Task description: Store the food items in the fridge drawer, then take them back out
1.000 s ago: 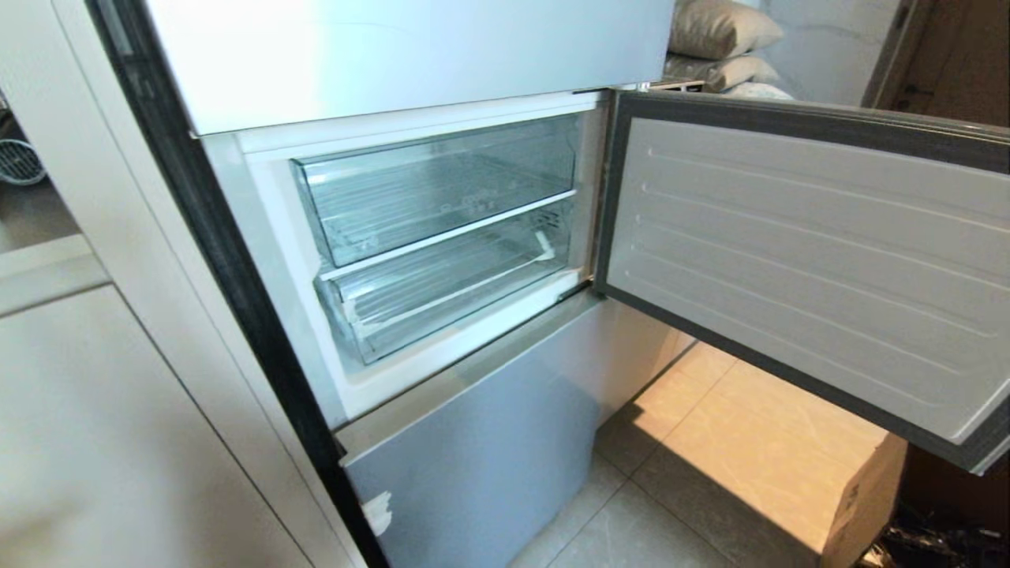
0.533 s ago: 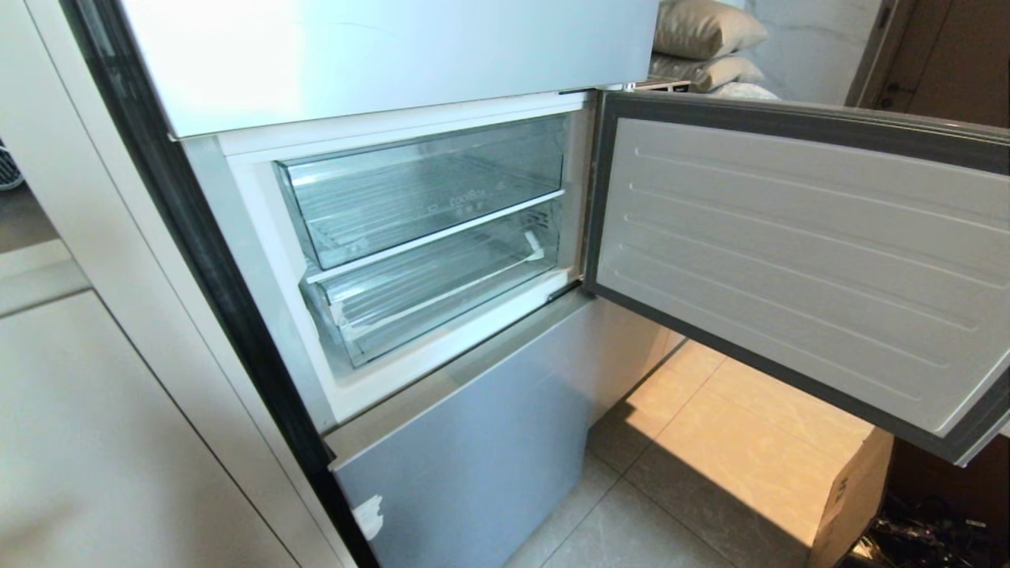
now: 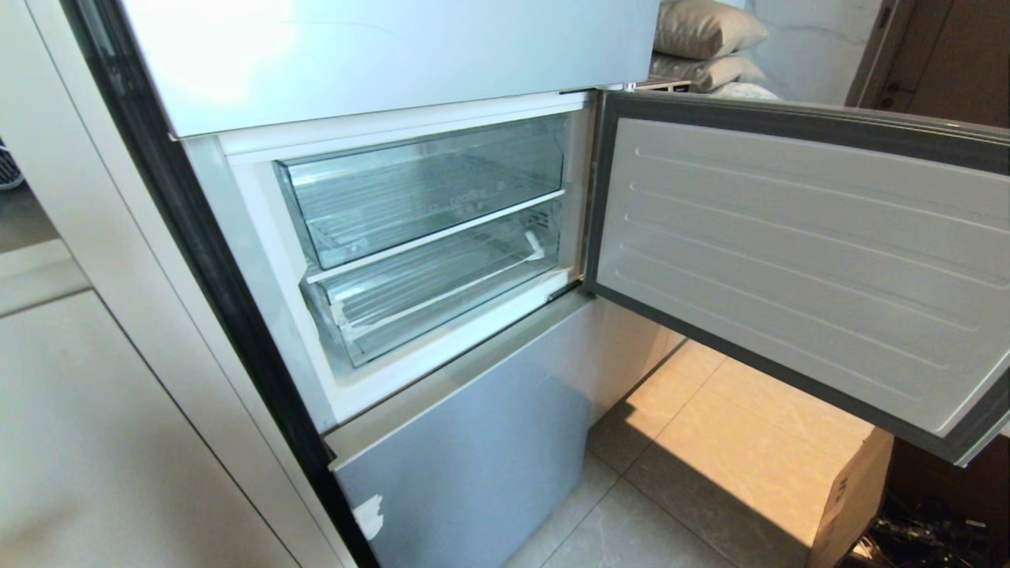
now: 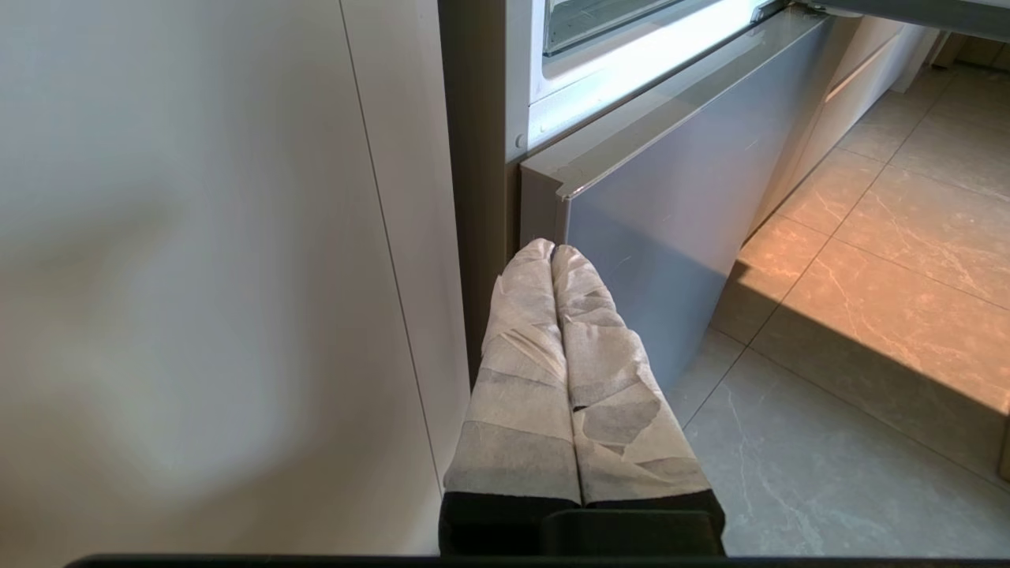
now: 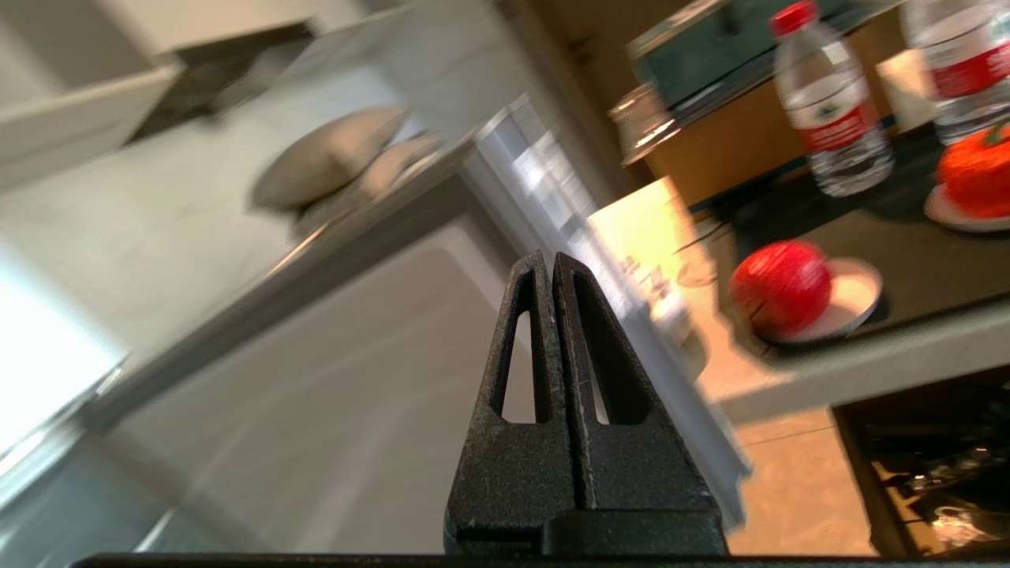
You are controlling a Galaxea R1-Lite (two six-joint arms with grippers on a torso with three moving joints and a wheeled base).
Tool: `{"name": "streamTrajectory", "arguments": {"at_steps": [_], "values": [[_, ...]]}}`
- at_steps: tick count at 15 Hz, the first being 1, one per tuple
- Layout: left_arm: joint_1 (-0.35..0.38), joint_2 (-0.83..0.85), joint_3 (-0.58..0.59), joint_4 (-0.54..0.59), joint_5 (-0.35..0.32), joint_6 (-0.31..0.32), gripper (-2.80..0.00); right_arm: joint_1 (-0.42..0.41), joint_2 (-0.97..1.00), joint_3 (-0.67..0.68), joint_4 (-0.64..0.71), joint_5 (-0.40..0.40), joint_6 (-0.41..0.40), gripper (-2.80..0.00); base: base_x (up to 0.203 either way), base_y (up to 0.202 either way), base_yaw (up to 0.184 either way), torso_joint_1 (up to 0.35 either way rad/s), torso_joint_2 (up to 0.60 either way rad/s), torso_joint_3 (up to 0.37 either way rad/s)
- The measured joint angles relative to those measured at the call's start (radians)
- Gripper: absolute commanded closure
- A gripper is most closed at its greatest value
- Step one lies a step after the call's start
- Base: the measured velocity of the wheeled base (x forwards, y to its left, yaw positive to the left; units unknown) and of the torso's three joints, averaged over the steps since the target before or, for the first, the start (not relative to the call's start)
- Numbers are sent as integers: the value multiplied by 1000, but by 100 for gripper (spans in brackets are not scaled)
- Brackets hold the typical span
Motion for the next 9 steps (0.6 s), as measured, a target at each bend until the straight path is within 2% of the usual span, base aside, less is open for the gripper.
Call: {"name": "streamTrajectory", "arguments": {"at_steps": [2, 4, 6, 9], "values": [[0, 0, 0, 0, 0, 0, 0, -181, 172, -15, -114, 130, 75, 0, 0, 0, 0, 0, 0, 0], [0, 0, 0, 0, 0, 0, 0, -289, 350, -42, -223, 224, 131, 0, 0, 0, 0, 0, 0, 0], [0, 0, 0, 0, 0, 0, 0, -347, 520, -81, -322, 273, 190, 0, 0, 0, 0, 0, 0, 0], [0, 0, 0, 0, 0, 0, 0, -386, 703, -158, -389, 339, 302, 0, 0, 0, 0, 0, 0, 0]]}}
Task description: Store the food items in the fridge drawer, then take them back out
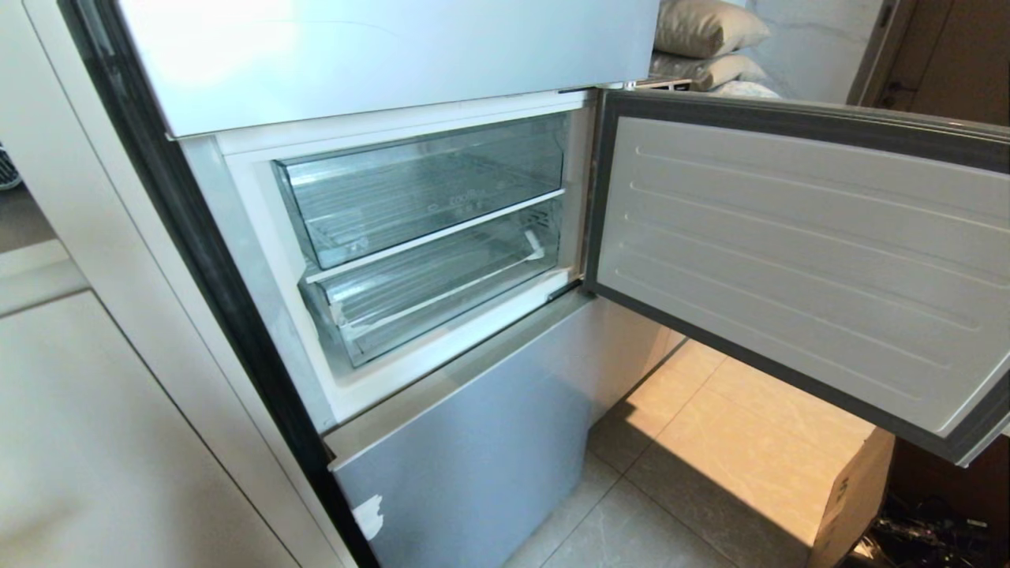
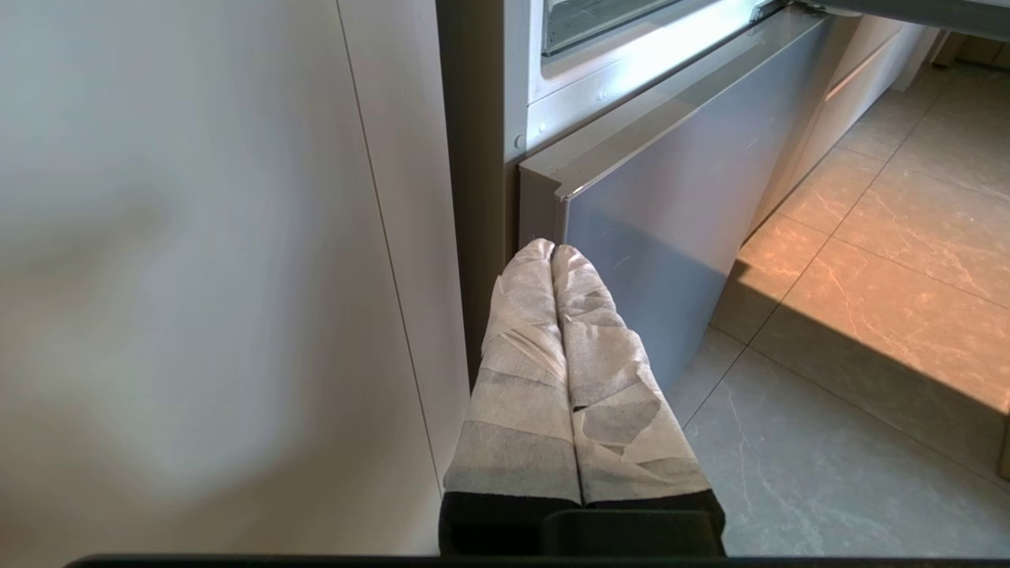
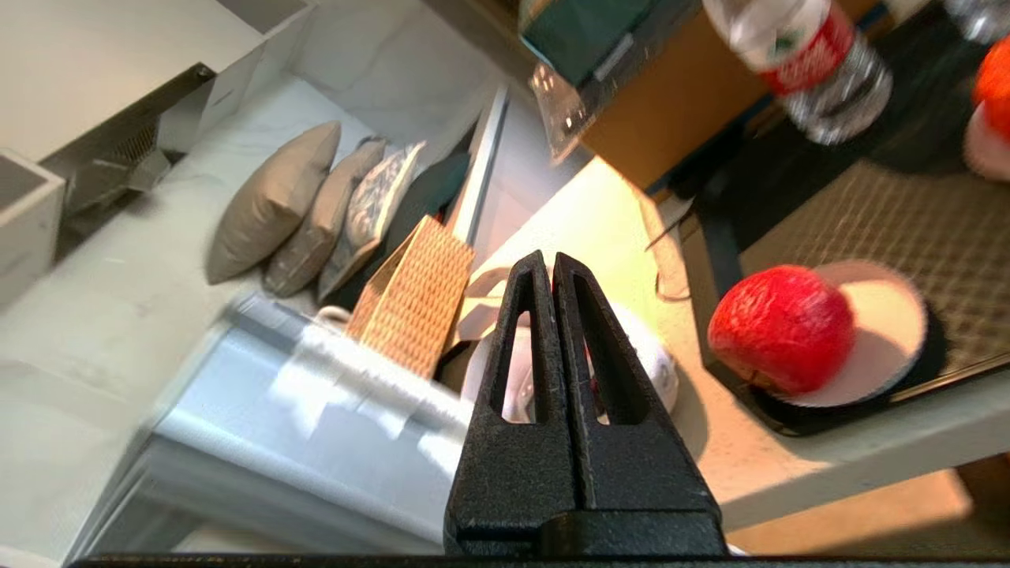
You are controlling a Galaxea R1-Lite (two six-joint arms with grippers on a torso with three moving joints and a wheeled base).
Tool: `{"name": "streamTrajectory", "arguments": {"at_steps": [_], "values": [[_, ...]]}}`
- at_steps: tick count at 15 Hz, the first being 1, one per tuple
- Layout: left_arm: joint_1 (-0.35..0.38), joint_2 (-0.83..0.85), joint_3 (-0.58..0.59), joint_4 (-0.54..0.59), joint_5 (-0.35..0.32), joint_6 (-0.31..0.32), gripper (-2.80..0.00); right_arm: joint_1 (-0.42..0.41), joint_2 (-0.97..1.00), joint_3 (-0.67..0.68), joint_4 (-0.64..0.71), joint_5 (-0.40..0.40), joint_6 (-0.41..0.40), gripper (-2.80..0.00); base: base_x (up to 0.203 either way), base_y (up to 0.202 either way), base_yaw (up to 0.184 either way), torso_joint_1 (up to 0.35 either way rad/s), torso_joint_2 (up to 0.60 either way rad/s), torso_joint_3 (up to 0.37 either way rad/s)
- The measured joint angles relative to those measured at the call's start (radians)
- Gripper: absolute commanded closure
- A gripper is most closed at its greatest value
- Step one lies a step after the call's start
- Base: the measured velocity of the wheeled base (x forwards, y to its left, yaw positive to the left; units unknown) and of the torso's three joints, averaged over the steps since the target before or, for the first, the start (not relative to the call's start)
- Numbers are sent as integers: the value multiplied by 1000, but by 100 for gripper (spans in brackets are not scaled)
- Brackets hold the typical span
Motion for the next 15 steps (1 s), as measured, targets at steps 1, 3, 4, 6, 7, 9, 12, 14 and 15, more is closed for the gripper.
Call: {"name": "streamTrajectory", "arguments": {"at_steps": [1, 3, 4, 6, 7, 9, 12, 14, 15], "values": [[0, 0, 0, 0, 0, 0, 0, -8, 41, -23, -3, 27, 31, 0, 0, 0, 0, 0, 0, 0], [0, 0, 0, 0, 0, 0, 0, -20, 118, -83, -4, 87, 108, 0, 0, 0, 0, 0, 0, 0], [0, 0, 0, 0, 0, 0, 0, -22, 153, -110, -3, 133, 143, 0, 0, 0, 0, 0, 0, 0], [0, 0, 0, 0, 0, 0, 0, -23, 229, -165, 0, 257, 225, 0, 0, 0, 0, 0, 0, 0], [0, 0, 0, 0, 0, 0, 0, -22, 266, -198, 0, 326, 274, 0, 0, 0, 0, 0, 0, 0], [0, 0, 0, 0, 0, 0, 0, -20, 322, -252, 2, 471, 362, 0, 0, 0, 0, 0, 0, 0], [0, 0, 0, 0, 0, 0, 0, -10, 370, -286, 2, 650, 441, 0, 0, 0, 0, 0, 0, 0], [0, 0, 0, 0, 0, 0, 0, 8, 372, -265, 10, 713, 445, 0, 0, 0, 0, 0, 0, 0], [0, 0, 0, 0, 0, 0, 0, 15, 360, -241, 23, 744, 444, 0, 0, 0, 0, 0, 0, 0]]}}
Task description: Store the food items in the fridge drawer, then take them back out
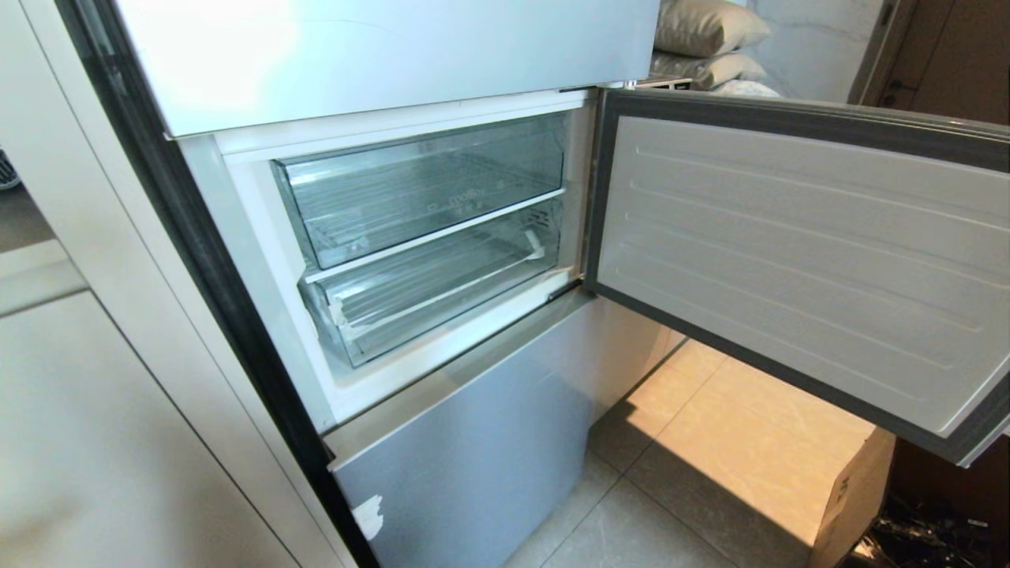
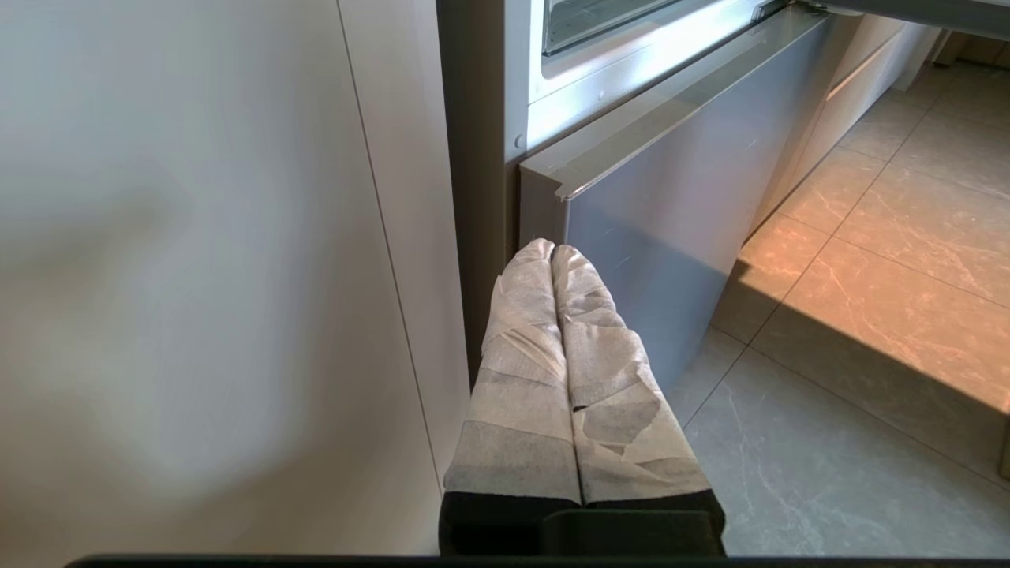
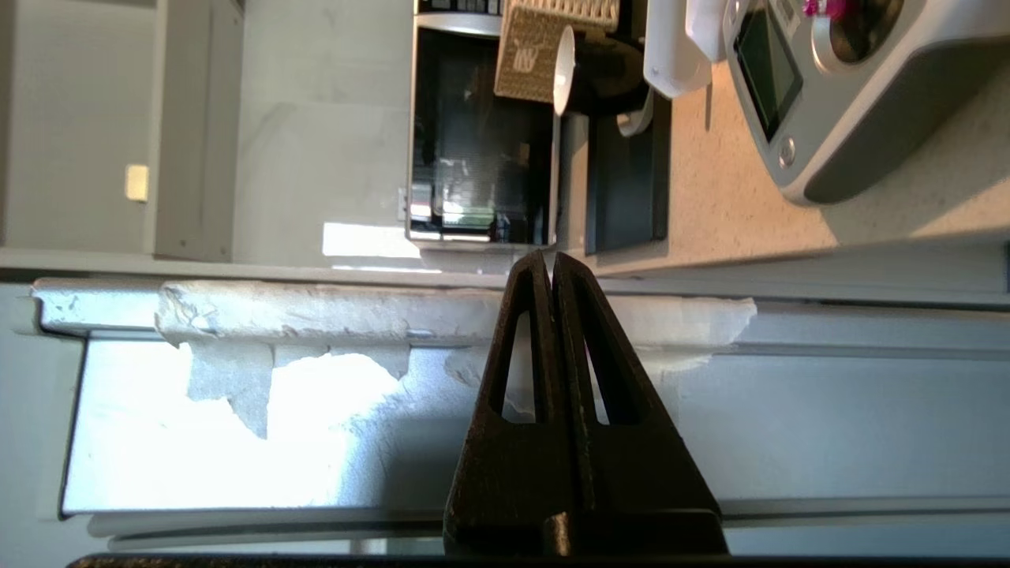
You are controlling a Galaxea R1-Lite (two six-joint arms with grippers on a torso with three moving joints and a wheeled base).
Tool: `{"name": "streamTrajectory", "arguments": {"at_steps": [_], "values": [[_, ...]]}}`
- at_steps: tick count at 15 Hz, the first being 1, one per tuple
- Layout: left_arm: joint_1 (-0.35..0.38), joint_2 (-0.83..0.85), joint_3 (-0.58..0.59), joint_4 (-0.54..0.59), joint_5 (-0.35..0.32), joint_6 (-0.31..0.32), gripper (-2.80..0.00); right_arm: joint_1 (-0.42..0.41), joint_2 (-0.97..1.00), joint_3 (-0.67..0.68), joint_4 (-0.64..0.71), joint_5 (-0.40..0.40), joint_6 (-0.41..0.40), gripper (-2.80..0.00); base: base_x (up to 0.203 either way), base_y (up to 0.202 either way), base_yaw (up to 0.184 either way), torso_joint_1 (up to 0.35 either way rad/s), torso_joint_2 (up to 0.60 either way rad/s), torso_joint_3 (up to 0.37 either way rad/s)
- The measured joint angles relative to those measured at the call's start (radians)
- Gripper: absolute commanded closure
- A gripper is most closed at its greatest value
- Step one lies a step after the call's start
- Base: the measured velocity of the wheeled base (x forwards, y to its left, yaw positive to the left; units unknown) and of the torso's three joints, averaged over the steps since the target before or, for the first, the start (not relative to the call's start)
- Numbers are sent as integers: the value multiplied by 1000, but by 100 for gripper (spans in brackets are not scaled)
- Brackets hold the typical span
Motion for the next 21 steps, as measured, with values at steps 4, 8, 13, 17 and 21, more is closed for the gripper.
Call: {"name": "streamTrajectory", "arguments": {"at_steps": [4, 8, 13, 17, 21], "values": [[0, 0, 0, 0, 0, 0, 0, 47, -117, 133, 13, 60, -5, 0, 0, 0, 0, 0, 0, 0], [0, 0, 0, 0, 0, 0, 0, 56, -315, 152, -9, 51, 20, 0, 0, 0, 0, 0, 0, 0], [0, 0, 0, 0, 0, 0, 0, 69, -449, 86, -173, -151, 166, 0, 0, 0, 0, 0, 0, 0], [0, 0, 0, 0, 0, 0, 0, 380, -469, 130, -16, -536, -230, 0, 0, 0, 0, 0, 0, 0], [0, 0, 0, 0, 0, 0, 0, 973, -467, 215, 29, -1036, -591, 0, 0, 0, 0, 0, 0, 0]]}}
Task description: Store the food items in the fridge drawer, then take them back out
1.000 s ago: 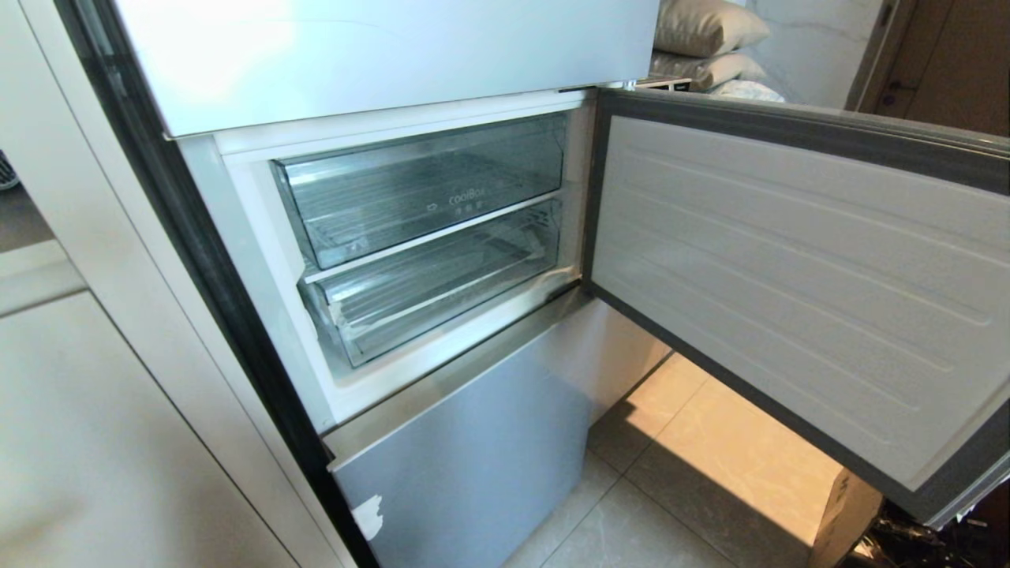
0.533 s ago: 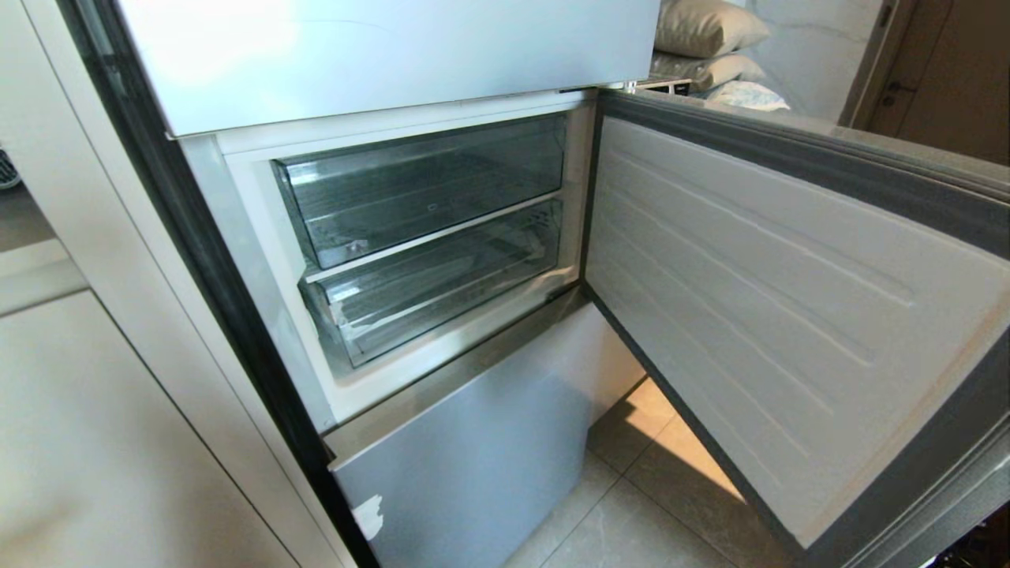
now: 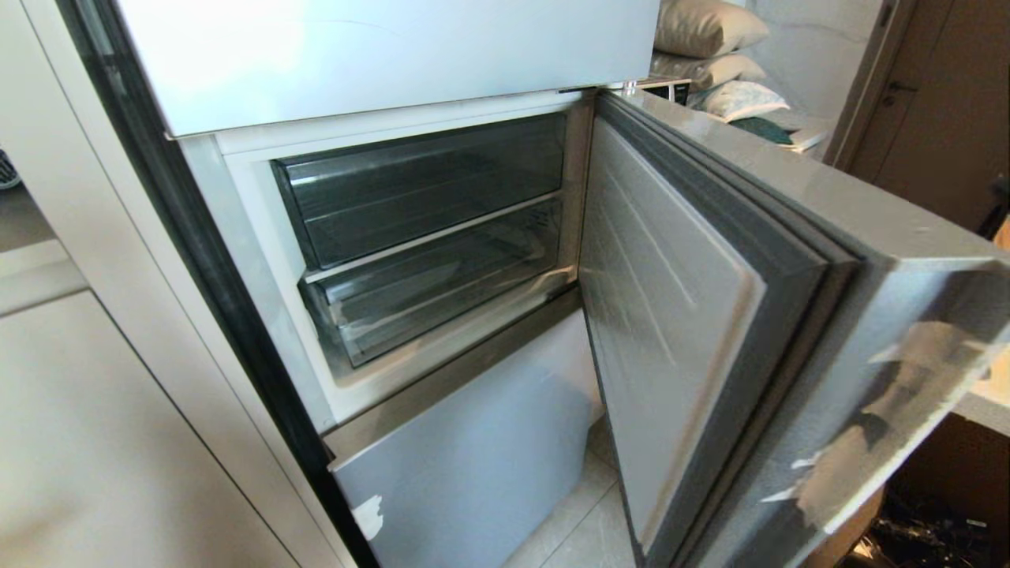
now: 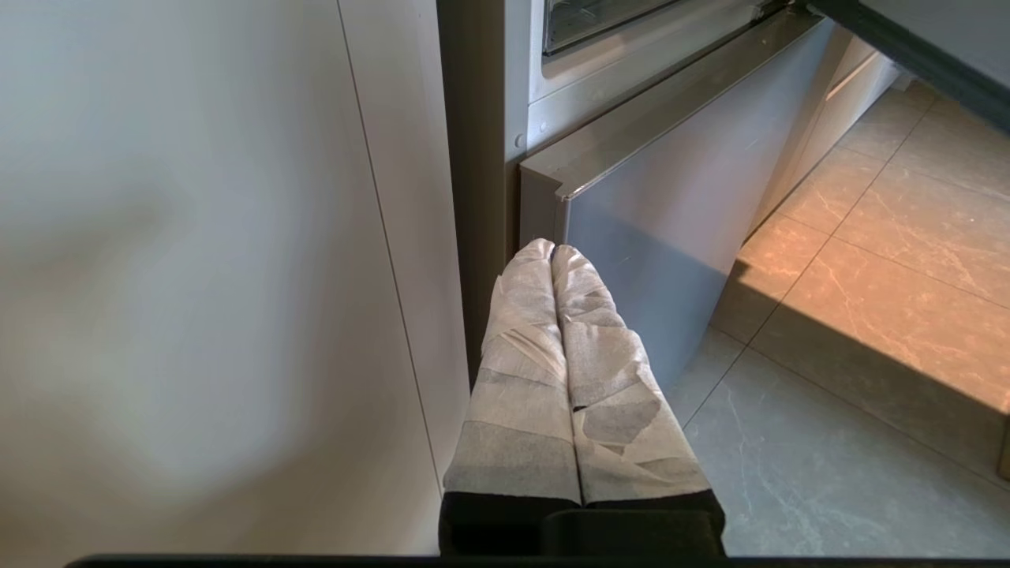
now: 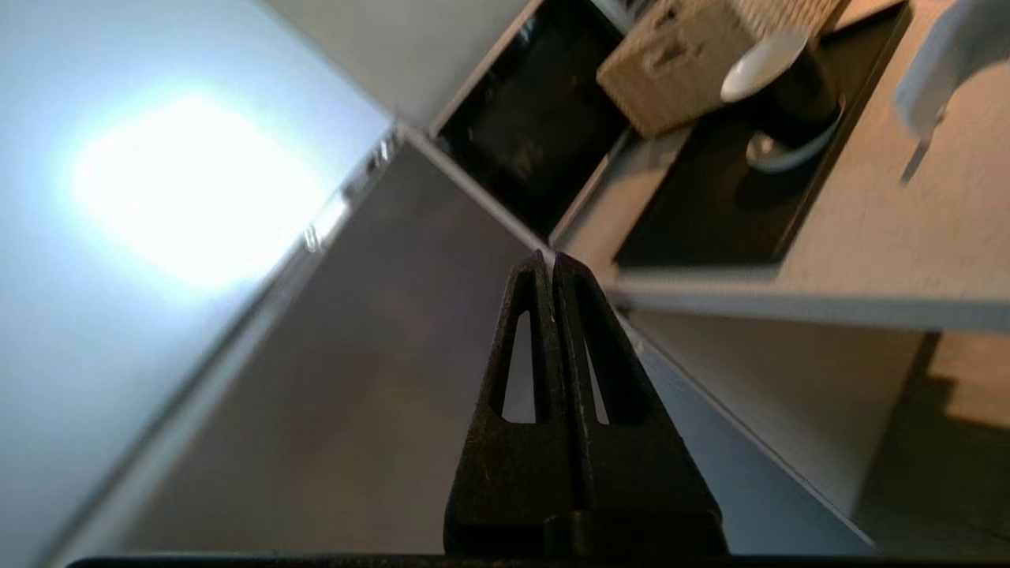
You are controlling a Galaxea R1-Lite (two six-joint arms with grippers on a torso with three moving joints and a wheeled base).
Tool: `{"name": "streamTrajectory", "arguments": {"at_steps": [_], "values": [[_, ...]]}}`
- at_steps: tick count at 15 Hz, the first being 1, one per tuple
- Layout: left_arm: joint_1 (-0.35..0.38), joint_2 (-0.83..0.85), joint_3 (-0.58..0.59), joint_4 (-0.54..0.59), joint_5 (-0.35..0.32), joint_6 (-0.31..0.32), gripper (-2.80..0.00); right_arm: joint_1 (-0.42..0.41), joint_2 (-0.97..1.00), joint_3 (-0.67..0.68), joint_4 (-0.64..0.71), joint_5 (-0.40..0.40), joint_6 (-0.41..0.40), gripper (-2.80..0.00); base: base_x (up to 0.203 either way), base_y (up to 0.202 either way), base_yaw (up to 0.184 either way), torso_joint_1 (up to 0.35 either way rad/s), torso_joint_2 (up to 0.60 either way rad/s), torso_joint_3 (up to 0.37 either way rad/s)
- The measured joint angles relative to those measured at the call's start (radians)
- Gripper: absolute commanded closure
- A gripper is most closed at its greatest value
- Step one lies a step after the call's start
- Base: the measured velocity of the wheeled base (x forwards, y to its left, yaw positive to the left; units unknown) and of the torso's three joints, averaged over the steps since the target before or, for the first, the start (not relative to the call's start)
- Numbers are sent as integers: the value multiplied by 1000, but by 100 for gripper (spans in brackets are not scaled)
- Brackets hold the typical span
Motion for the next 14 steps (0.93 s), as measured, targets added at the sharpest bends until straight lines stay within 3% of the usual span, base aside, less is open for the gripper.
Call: {"name": "streamTrajectory", "arguments": {"at_steps": [2, 4, 9, 11, 14], "values": [[0, 0, 0, 0, 0, 0, 0, 219, 46, 20, 6, -166, -114, 0, 0, 0, 0, 0, 0, 0], [0, 0, 0, 0, 0, 0, 0, 337, 131, 5, 11, -229, -167, 0, 0, 0, 0, 0, 0, 0], [0, 0, 0, 0, 0, 0, 0, 484, 384, -112, -67, -127, -193, 0, 0, 0, 0, 0, 0, 0], [0, 0, 0, 0, 0, 0, 0, 514, 486, -185, -152, -40, -214, 0, 0, 0, 0, 0, 0, 0], [1, 0, 0, 0, 0, 0, 0, 536, 612, -311, -175, 109, -231, 0, 0, 0, 0, 0, 0, 0]]}}
